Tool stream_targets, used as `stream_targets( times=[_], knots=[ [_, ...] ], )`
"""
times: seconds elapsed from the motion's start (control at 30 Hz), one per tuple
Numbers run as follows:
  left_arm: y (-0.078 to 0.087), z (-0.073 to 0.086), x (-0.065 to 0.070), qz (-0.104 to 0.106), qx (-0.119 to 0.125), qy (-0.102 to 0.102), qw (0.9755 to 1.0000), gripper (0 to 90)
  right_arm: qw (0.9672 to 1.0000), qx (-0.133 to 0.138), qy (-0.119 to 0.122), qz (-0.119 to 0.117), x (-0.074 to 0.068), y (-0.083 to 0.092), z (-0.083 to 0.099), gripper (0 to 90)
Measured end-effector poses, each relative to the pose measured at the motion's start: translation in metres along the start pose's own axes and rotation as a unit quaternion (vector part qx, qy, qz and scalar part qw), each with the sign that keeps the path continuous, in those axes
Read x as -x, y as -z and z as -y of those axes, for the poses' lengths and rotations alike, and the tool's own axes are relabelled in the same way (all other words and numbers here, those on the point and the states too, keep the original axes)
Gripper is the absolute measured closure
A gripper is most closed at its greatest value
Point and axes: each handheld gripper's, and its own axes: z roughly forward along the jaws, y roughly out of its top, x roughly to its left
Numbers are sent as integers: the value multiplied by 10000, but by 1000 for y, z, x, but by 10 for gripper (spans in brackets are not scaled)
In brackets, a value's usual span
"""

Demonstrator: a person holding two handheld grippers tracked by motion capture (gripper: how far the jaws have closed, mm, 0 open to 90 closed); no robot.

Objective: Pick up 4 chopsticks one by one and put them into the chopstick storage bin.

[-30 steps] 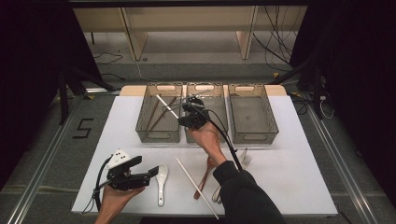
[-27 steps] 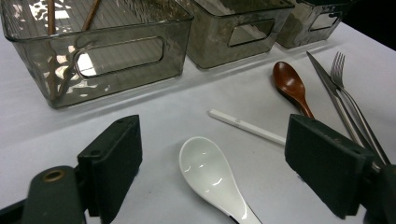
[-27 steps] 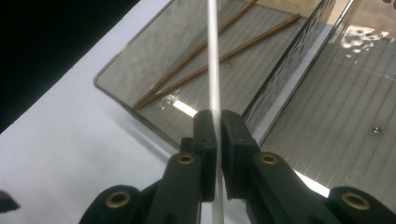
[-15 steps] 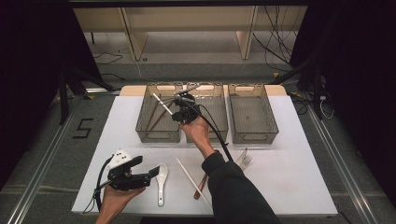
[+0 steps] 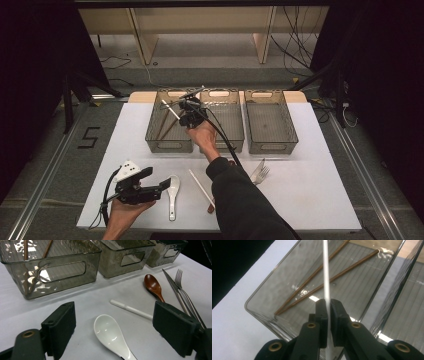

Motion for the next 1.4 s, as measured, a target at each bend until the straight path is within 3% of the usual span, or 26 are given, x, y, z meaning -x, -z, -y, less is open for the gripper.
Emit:
stream_targets(
  times=[0.53,0.6,0.67,0.77,0.87,1.1,1.4],
  knots=[
    [0,-1,1,37,5,4,10000,184,9999,-38,-14,134,-3,-12,-6,845],
    [0,-1,2,41,7,9,10000,185,10000,-36,13,43,-4,-14,-8,801],
    [0,-1,2,48,11,13,10000,185,9999,-120,17,-82,-5,-17,-10,655],
    [1,-1,1,42,26,-4,10000,185,9999,80,55,-139,-6,-13,-12,671],
    [1,-1,2,43,18,8,10000,185,9997,88,73,-231,-6,-8,-13,630],
    [1,-1,2,43,2,7,10000,185,9990,-11,301,-341,-4,1,-11,586],
    [0,-1,3,43,12,12,10000,185,9970,-178,573,-494,-3,11,-3,598]
  ],
)
